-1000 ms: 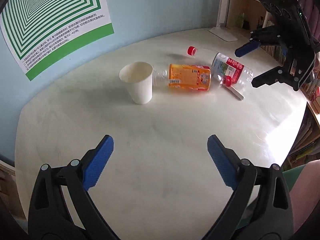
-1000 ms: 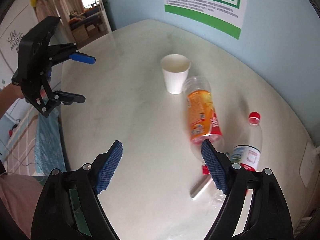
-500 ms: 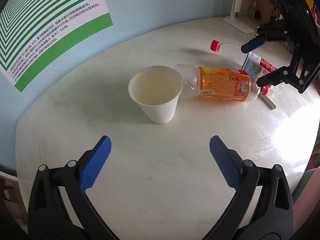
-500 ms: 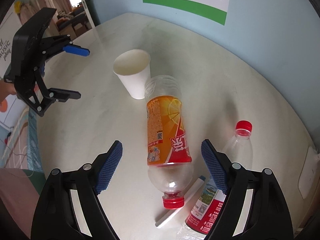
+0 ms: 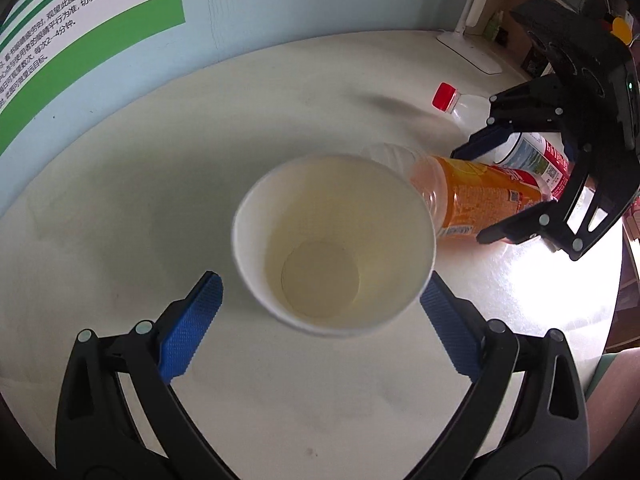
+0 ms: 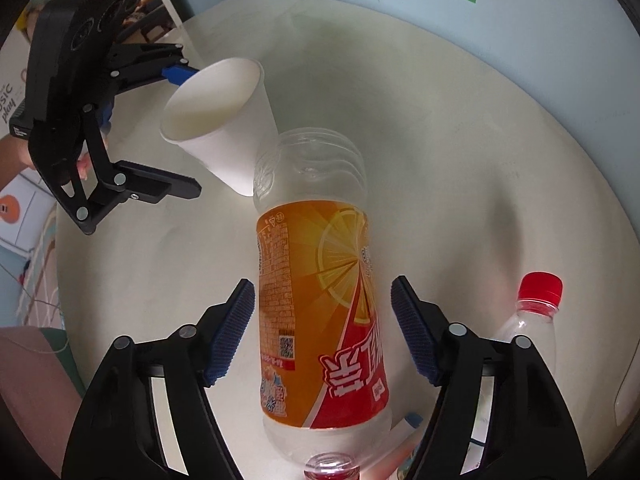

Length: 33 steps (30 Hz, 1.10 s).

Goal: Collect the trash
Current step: 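Grasp the white paper cup with the left tool while the right tool grasps the orange-labelled bottle, then carry the paper cup and orange bottle over the teal bin with both tools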

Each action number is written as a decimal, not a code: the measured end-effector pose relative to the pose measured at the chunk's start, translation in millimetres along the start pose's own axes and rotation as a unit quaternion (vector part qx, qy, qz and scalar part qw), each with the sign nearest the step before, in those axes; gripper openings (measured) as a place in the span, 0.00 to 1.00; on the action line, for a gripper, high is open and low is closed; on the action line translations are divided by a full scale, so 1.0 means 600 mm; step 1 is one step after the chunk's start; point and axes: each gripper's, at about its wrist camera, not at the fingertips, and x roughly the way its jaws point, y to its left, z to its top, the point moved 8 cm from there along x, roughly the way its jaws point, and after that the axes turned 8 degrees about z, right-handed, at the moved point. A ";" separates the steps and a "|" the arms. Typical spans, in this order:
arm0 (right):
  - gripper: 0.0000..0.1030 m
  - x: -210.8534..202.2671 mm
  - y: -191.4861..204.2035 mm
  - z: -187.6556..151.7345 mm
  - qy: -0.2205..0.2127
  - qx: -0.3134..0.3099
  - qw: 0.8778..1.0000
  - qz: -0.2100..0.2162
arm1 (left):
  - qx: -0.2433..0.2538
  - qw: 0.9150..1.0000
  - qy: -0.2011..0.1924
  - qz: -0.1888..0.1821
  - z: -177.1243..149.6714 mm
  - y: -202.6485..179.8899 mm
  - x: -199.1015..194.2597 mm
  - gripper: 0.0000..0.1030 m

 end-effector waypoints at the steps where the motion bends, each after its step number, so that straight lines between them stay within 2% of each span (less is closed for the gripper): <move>1: 0.62 0.006 0.000 0.000 0.003 -0.001 1.000 0.004 | 0.001 1.000 -0.004 -0.002 0.007 -0.001 0.003 0.93; 4: 0.60 0.011 -0.006 0.001 0.004 -0.002 1.000 0.009 | 0.004 1.000 -0.019 -0.007 0.026 -0.002 0.007 0.92; 6: 0.60 0.010 -0.007 0.002 0.002 -0.003 1.000 0.009 | 0.006 1.000 -0.024 -0.019 0.035 -0.008 0.006 0.78; 8: 0.60 0.006 -0.006 0.001 0.001 -0.002 1.000 0.017 | 0.013 0.999 -0.026 -0.018 0.039 -0.011 0.002 0.69; 16: 0.60 -0.042 -0.005 0.004 -0.028 -0.003 0.999 0.019 | 0.022 0.998 -0.052 -0.001 0.043 -0.023 -0.063 0.68; 24: 0.59 -0.106 0.016 0.026 -0.078 -0.003 0.996 0.041 | -0.001 0.995 -0.077 0.061 0.021 -0.003 -0.176 0.68; 28: 0.58 -0.147 0.054 0.058 -0.106 -0.027 0.992 0.060 | -0.037 0.991 -0.082 0.097 -0.018 0.012 -0.240 0.68; 33: 0.55 -0.180 0.135 0.098 -0.126 -0.080 0.984 0.096 | -0.101 0.981 -0.075 0.150 -0.113 0.027 -0.314 0.69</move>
